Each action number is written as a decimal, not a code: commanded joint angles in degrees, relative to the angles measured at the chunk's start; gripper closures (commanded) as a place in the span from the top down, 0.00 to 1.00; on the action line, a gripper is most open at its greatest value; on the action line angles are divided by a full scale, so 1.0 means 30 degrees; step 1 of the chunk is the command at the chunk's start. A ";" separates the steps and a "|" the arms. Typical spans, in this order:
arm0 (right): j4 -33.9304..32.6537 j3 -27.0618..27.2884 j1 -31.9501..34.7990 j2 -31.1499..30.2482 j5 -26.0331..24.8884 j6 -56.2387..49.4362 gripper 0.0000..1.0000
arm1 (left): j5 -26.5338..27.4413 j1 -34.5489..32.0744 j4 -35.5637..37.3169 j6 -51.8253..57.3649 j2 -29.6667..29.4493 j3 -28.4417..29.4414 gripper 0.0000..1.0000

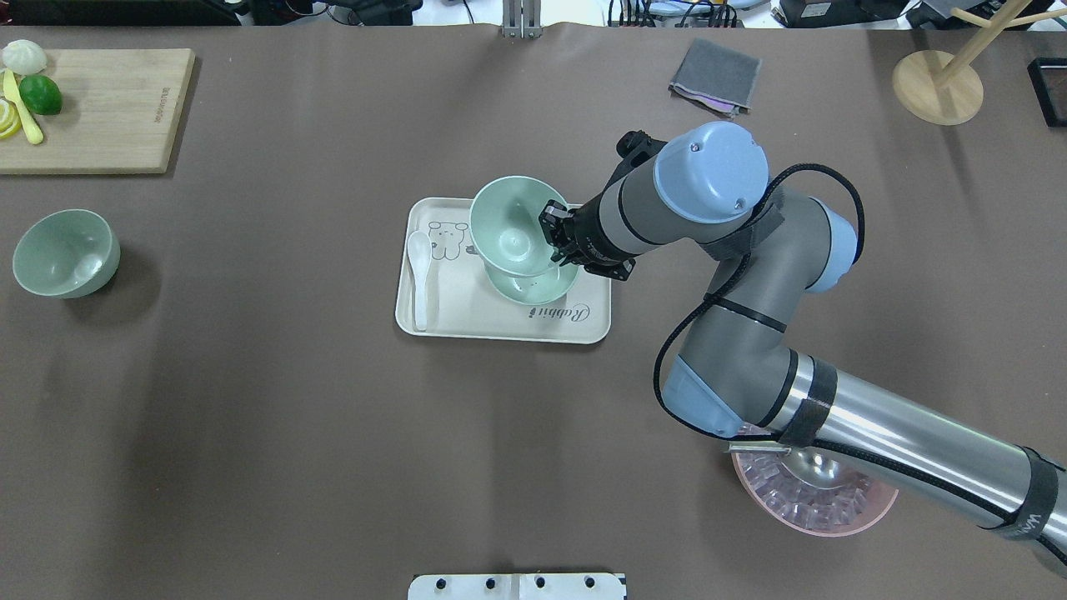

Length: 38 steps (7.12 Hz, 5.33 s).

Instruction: Stack green bowls together

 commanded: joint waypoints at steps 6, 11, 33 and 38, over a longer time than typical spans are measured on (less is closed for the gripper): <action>-0.0040 -0.0027 -0.0174 -0.0216 -0.0259 0.0051 0.99 | 0.0020 0.0004 -0.0061 -0.0028 -0.0170 0.0343 0.98; -0.0889 0.3840 0.6232 -0.4925 0.6468 -0.3277 1.00 | 0.0545 0.2249 -0.0031 -0.2990 -0.2003 0.2388 0.98; -0.1153 0.1379 1.3507 -1.3547 0.7299 -2.5174 1.00 | 0.6760 1.3980 0.4157 -2.3964 -1.6518 0.1608 0.00; -0.1095 0.1350 1.3507 -1.3692 0.7299 -2.5174 1.00 | 0.6963 1.3392 0.3661 -2.4022 -1.7770 0.2005 0.00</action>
